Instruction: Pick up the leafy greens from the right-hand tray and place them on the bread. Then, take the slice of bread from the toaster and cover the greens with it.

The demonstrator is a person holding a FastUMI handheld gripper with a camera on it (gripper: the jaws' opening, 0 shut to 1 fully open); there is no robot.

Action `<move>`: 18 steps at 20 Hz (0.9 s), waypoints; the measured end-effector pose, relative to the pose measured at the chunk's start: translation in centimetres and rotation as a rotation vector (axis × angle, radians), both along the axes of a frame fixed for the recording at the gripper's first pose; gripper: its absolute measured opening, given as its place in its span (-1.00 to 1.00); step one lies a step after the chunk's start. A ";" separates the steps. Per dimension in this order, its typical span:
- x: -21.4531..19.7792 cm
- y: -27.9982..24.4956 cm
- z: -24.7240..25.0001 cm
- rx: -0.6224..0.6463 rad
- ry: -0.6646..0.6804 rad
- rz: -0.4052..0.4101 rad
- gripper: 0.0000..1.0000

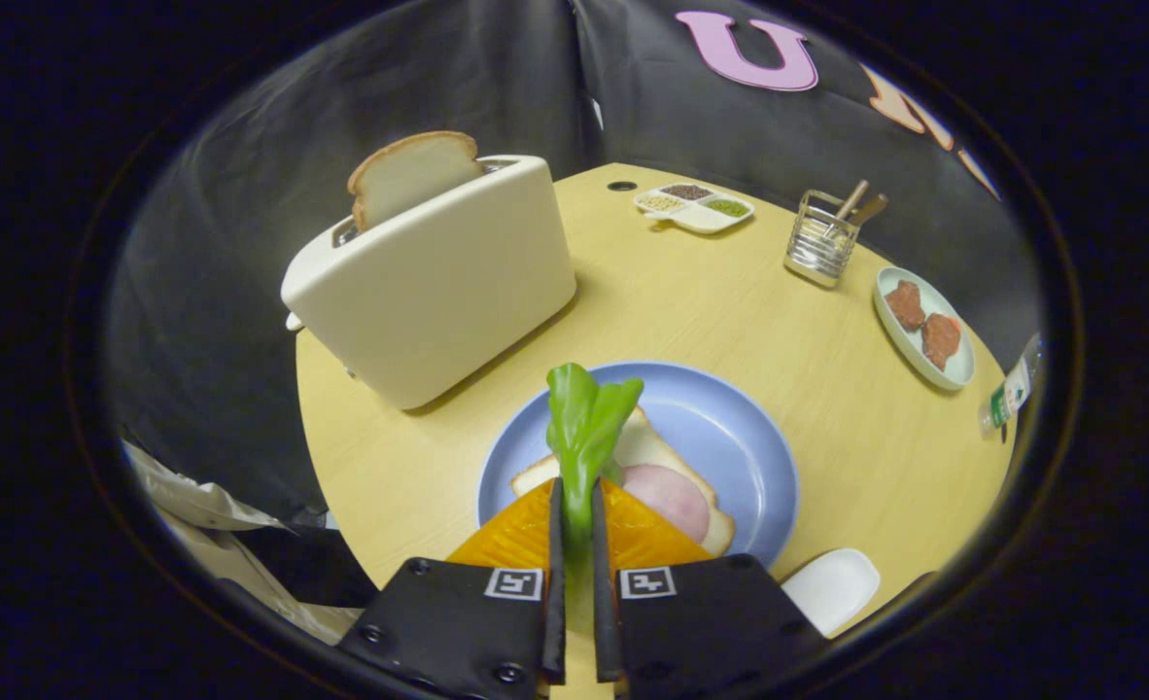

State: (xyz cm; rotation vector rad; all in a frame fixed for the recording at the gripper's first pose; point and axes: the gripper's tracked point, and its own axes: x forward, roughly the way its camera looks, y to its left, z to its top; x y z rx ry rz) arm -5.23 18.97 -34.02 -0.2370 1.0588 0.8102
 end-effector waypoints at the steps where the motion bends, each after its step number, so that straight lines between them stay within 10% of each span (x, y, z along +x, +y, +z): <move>1: -0.3 0.0 0.0 -0.003 0.006 0.000 -0.53; 5: -0.7 0.5 -0.8 -0.013 0.034 0.014 -0.19; 10: -0.2 0.7 0.3 -0.017 -0.009 0.019 1.00; 18: 1.2 1.5 4.7 0.007 -0.068 -0.026 1.00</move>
